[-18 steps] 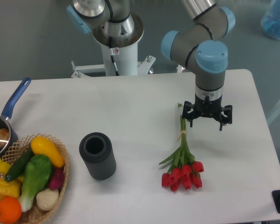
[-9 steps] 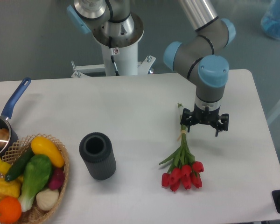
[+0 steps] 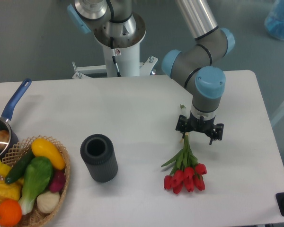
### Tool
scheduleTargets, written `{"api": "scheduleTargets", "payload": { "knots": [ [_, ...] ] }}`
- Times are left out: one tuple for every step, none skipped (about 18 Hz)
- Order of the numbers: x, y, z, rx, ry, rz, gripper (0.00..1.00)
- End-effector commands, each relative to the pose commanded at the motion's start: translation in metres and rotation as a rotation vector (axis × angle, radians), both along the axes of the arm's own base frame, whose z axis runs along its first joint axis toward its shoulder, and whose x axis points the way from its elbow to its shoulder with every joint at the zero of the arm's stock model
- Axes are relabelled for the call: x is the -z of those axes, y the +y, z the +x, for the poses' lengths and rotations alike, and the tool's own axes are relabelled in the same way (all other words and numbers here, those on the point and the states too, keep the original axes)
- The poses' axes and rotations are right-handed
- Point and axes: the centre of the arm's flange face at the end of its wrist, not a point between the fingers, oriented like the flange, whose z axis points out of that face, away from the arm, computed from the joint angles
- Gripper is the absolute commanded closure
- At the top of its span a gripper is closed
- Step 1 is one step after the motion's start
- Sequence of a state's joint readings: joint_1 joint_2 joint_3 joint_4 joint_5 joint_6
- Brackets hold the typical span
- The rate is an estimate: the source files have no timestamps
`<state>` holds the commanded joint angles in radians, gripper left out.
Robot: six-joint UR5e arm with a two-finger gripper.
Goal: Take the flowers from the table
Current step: 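Lower the open gripper around the tulip stems above the flower heads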
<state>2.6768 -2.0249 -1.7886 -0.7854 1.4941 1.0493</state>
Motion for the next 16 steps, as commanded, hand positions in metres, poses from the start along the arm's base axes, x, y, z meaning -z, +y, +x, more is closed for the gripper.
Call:
{"api": "scheduleTargets", "payload": {
  "knots": [
    [0.003,0.0,0.003,-0.003,-0.009,-0.004,0.0],
    [0.008,0.0,0.009,0.002,-0.02,-0.009,0.0],
    [0.011,-0.002,0.013,0.002,-0.028,-0.014,0.0],
    [0.01,-0.003,0.014,0.0,-0.028,-0.013,0.0],
    [0.01,-0.003,0.014,-0.001,-0.027,-0.013,0.0],
    [0.01,-0.002,0.014,-0.005,-0.029,-0.013,0.0],
    [0.011,-0.002,0.014,-0.011,-0.031,-0.014,0.0],
    [0.011,-0.002,0.014,-0.015,-0.031,-0.013,0.0],
    [0.012,-0.002,0.014,-0.017,-0.033,-0.014,0.0],
    [0.012,-0.001,0.015,-0.017,-0.033,-0.014,0.0],
    [0.012,-0.001,0.014,-0.023,-0.034,-0.012,0.0],
    [0.013,-0.001,0.014,-0.026,-0.036,-0.013,0.0],
    [0.015,0.0,0.015,-0.024,-0.039,-0.014,0.0],
    [0.016,0.0,0.015,-0.024,-0.04,-0.016,0.0],
    [0.018,0.0,0.015,-0.023,-0.043,-0.017,0.0],
    [0.018,0.0,0.014,-0.024,-0.042,-0.018,0.01]
  ]
}}
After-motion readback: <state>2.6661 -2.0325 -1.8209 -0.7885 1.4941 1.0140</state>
